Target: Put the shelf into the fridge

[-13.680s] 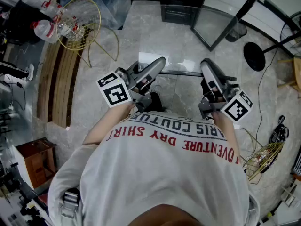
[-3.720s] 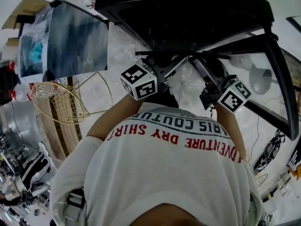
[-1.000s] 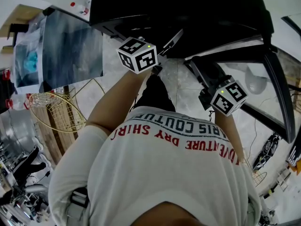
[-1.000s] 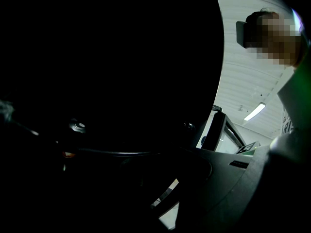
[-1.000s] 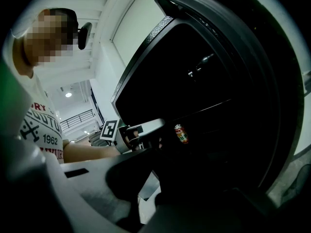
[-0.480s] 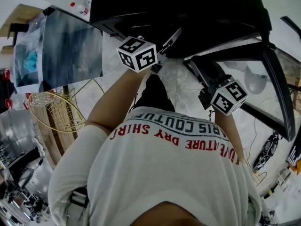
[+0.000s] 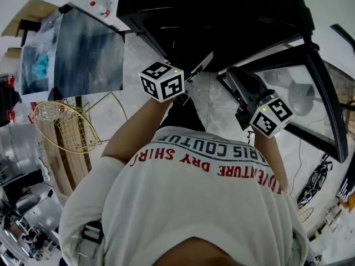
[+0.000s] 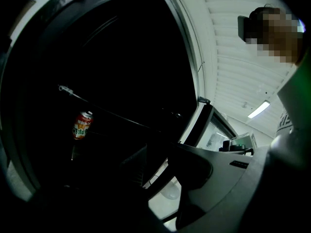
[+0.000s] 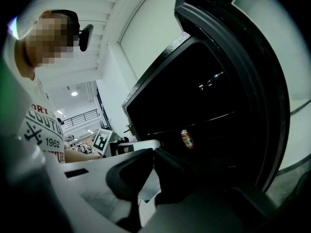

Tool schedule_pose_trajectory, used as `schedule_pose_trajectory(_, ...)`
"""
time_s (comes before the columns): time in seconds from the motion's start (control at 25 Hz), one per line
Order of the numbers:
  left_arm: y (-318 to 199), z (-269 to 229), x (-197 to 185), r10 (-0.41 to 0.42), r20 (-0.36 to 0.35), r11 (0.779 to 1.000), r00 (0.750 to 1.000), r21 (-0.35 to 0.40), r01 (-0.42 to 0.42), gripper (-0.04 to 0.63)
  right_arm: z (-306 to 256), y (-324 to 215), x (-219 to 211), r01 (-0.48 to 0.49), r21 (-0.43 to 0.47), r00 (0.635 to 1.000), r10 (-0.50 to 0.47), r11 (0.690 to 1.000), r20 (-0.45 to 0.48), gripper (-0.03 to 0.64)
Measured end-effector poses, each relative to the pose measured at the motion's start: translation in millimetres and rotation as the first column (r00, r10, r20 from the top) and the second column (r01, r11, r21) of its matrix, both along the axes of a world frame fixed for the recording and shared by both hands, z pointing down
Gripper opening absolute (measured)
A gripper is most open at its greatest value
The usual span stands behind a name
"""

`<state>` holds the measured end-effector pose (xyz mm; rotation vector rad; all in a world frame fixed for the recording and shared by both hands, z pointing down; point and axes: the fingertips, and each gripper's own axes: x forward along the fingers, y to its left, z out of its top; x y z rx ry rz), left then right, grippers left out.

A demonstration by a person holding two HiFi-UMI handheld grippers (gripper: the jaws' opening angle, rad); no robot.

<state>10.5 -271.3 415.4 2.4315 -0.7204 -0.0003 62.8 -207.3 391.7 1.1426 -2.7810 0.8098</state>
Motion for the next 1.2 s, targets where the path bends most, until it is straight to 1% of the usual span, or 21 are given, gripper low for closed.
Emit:
schedule_pose_trajectory(0.16, 30.5, -21.8, -0.9, 0.048, 0.017, 0.998, 0.999, 0.032, -0.048, 0.121, -15.8, 7.0, -3.9, 0.016, 0.04, 1.0, -0.016, 0.999, 0.002, 0.031)
schedule_pose_trajectory(0.2, 38.6, -28.3, -0.1, 0.062, 0.016, 0.997, 0.998, 0.039, -0.062, 0.113, -21.1, 8.4, -4.5, 0.02, 0.052, 1.0, -0.02, 0.998, 0.003, 0.029)
schedule_pose_trajectory(0.28, 52.4, -42.4, 1.8, 0.086, 0.011, 0.995, 0.996, 0.057, -0.086, 0.076, -32.5, 10.5, -5.6, 0.029, 0.078, 1.0, -0.03, 0.997, 0.005, 0.028)
schedule_pose_trajectory(0.36, 65.0, -56.5, 2.2, 0.1, -0.002, 0.993, 0.995, 0.069, -0.1, 0.06, -43.5, 15.8, -6.6, 0.039, 0.1, 0.999, -0.04, 0.994, 0.001, 0.028)
schedule_pose_trajectory(0.56, 84.3, -85.1, -3.7, 0.094, -0.027, 0.99, 0.995, 0.105, -0.09, 0.043, -65.3, 31.3, -9.8, 0.075, 0.148, 0.997, -0.074, 0.986, -0.01, 0.025)
schedule_pose_trajectory(0.76, 92.4, -97.2, -2.8, 0.093, -0.01, 0.986, 0.996, 0.141, -0.091, 0.043, -77.4, 35.5, -9.7, 0.085, 0.165, 0.996, -0.088, 0.983, 0.009, 0.023)
schedule_pose_trajectory(0.92, 95.9, -100.0, 1.6, 0.095, -0.011, 0.985, 0.995, 0.147, -0.092, 0.043, -79.3, 37.1, -8.3, 0.091, 0.173, 0.996, -0.094, 0.981, 0.008, 0.023)
schedule_pose_trajectory(1.2, 93.2, -100.9, 2.2, 0.072, -0.013, 0.986, 0.997, 0.149, -0.07, 0.043, -77.6, 35.1, -3.6, 0.079, 0.168, 0.996, -0.083, 0.983, 0.013, 0.023)
